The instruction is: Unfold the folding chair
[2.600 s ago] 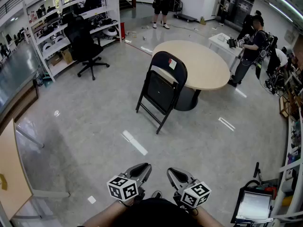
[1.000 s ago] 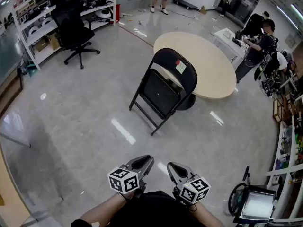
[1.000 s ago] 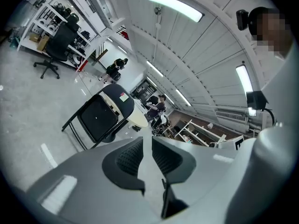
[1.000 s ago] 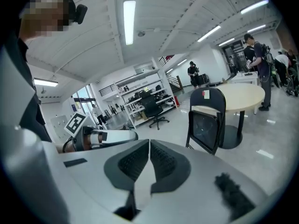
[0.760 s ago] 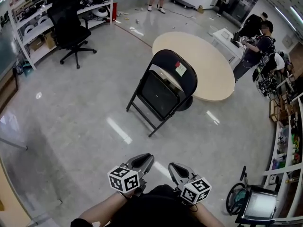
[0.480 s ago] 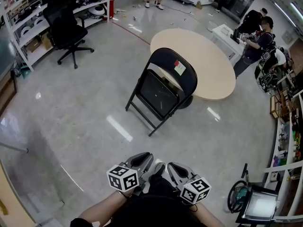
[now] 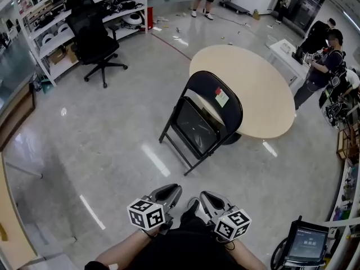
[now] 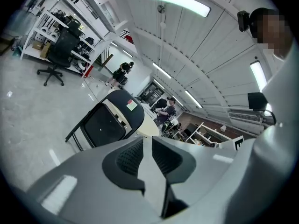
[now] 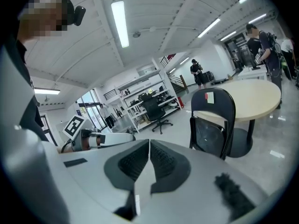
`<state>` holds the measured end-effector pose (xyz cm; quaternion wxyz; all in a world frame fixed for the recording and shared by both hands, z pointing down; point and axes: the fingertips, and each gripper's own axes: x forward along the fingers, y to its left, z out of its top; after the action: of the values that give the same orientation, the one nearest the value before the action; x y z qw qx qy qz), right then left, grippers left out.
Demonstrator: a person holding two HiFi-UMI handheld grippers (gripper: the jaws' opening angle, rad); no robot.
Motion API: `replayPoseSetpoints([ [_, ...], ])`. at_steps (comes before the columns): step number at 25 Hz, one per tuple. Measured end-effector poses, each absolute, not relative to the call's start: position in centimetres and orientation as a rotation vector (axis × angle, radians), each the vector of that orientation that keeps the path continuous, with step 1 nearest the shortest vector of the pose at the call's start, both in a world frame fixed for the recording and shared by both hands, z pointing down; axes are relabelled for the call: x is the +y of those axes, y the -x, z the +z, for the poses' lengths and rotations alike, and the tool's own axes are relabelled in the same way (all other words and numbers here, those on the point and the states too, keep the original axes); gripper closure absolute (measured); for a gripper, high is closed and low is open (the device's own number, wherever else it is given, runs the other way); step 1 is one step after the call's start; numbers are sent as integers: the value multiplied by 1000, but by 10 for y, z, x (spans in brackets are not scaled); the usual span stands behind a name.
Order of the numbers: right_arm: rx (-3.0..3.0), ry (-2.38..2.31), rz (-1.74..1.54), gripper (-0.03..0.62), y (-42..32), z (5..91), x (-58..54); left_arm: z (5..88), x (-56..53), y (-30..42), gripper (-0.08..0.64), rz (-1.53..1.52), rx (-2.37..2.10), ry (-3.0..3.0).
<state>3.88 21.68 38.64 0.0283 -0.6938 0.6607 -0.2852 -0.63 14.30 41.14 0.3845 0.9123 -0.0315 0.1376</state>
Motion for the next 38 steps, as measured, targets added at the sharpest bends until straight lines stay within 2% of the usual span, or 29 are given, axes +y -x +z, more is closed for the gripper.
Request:
replayPoseSetpoints([
  [6,2063,2104,-845,580,-115,378,212,393,139,-59,494,320,-133,-2388],
  [13,2094,2051,-806,580,-168,370,206,392,134,-95,494,308,-240,-2379],
  [31,2037,2135,-903,580,-241,396,160,406,79,-146,494,363,-258,-2338],
  [38,2008,2284,-674,566,-301,357,119,405,40,-169,494,306,-203,-2324],
])
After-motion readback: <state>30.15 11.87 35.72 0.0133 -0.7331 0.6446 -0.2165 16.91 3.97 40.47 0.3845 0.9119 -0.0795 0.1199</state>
